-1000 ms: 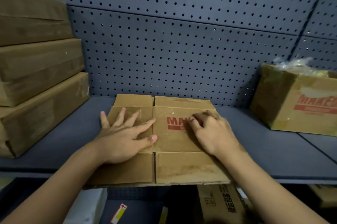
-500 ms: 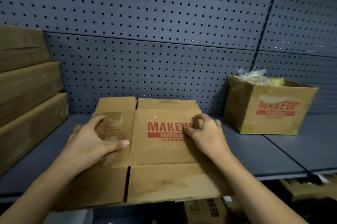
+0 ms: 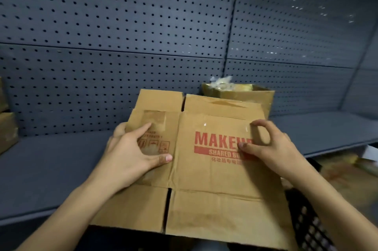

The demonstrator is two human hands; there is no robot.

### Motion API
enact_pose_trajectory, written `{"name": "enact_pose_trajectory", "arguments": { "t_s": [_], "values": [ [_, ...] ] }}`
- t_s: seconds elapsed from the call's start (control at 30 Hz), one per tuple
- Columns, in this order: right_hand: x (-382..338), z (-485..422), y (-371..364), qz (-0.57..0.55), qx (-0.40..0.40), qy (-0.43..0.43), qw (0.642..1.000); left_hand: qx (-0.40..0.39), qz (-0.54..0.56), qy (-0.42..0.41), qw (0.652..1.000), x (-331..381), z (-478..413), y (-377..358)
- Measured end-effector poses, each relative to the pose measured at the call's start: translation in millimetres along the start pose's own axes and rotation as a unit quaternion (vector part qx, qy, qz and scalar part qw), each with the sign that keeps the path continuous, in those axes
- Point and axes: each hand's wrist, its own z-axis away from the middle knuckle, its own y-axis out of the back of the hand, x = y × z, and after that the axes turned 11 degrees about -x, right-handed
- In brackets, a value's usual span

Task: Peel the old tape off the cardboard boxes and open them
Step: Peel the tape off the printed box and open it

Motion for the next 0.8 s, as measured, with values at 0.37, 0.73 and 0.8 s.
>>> {"name": "enact_pose_trajectory", "arguments": {
  "t_s": [0.37, 0.73, 0.8],
  "values": [
    [188, 119, 99, -0.002, 0.086, -0.22, 0.972, -0.189, -0.064, -0.182, 0.963, 128, -34, -183],
    [327, 209, 75, -0.045, 0.089, -0.393, 0.914, -0.31, -0.12, -0.271, 0.903, 152, -21, -352],
    [340, 213, 62, -0.042, 0.067, -0.42, 0.904, -0.337, -0.133, -0.265, 0.894, 146, -21, -374]
  ]
}}
